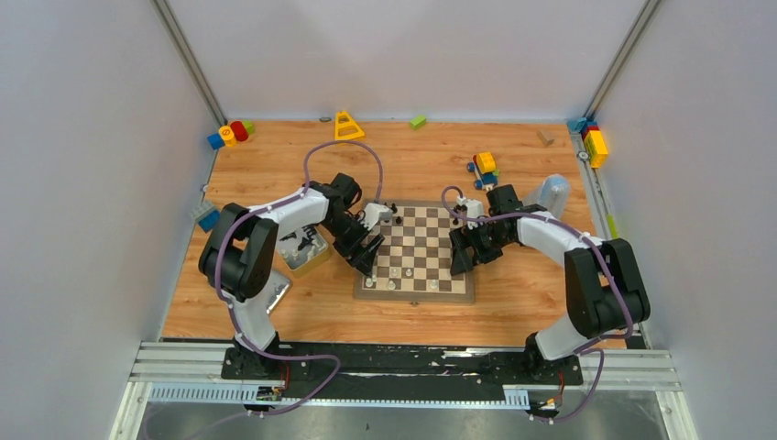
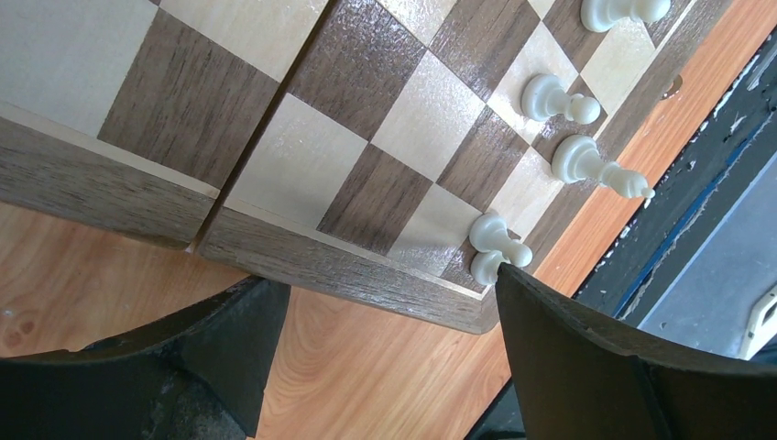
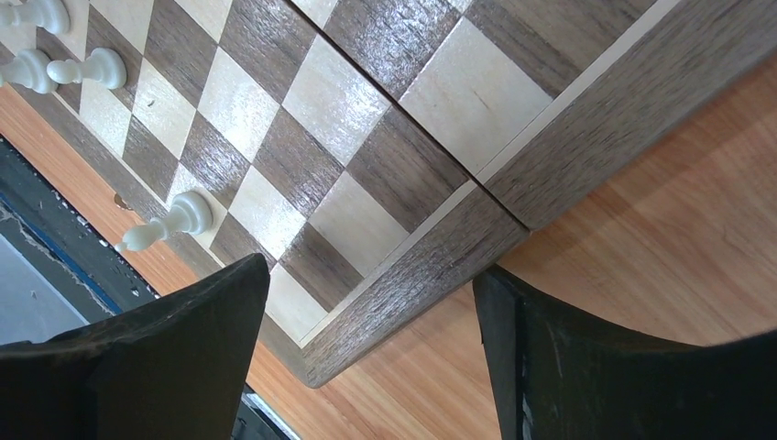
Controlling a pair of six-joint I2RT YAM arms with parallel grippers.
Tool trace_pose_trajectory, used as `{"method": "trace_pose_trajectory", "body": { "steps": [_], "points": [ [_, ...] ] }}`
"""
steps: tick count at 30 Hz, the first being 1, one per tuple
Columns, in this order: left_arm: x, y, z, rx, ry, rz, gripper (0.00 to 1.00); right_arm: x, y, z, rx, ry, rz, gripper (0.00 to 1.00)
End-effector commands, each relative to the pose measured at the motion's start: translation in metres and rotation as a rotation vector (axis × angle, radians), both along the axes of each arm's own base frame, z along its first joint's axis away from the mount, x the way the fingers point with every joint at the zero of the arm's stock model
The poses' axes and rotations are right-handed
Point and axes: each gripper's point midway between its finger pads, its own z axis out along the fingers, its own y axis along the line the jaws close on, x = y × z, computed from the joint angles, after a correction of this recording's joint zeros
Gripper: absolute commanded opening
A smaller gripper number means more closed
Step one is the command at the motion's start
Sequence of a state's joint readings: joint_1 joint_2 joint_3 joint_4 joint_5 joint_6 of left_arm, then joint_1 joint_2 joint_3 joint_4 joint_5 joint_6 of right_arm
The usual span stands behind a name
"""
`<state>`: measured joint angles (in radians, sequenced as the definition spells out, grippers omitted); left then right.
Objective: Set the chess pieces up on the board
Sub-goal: Move the chessboard to the center of the board, then adjust the chess piece on the chessboard.
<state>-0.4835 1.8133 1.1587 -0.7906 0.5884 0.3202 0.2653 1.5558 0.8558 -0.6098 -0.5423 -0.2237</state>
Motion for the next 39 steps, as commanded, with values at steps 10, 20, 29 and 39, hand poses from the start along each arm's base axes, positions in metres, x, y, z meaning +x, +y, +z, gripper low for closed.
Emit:
{"method": "trace_pose_trajectory", "body": {
  "steps": [10, 20, 29, 39],
  "points": [
    [0.016, 0.011, 0.015, 0.042, -0.126, 0.036, 0.91, 0.030, -0.009, 0.040, -0.052, -0.214, 0.000, 0.83],
    [0.031, 0.014, 0.062, -0.026, -0.301, 0.041, 0.89, 0.044, -0.020, 0.068, -0.089, -0.364, -0.018, 0.81],
    [0.001, -0.018, 0.066, -0.027, -0.361, -0.145, 0.75, 0.047, -0.021, 0.093, -0.060, -0.474, -0.048, 0.74],
    [-0.011, -0.035, 0.031, 0.094, -0.356, -0.240, 0.62, 0.043, -0.021, 0.093, -0.054, -0.489, -0.043, 0.71]
  ]
}}
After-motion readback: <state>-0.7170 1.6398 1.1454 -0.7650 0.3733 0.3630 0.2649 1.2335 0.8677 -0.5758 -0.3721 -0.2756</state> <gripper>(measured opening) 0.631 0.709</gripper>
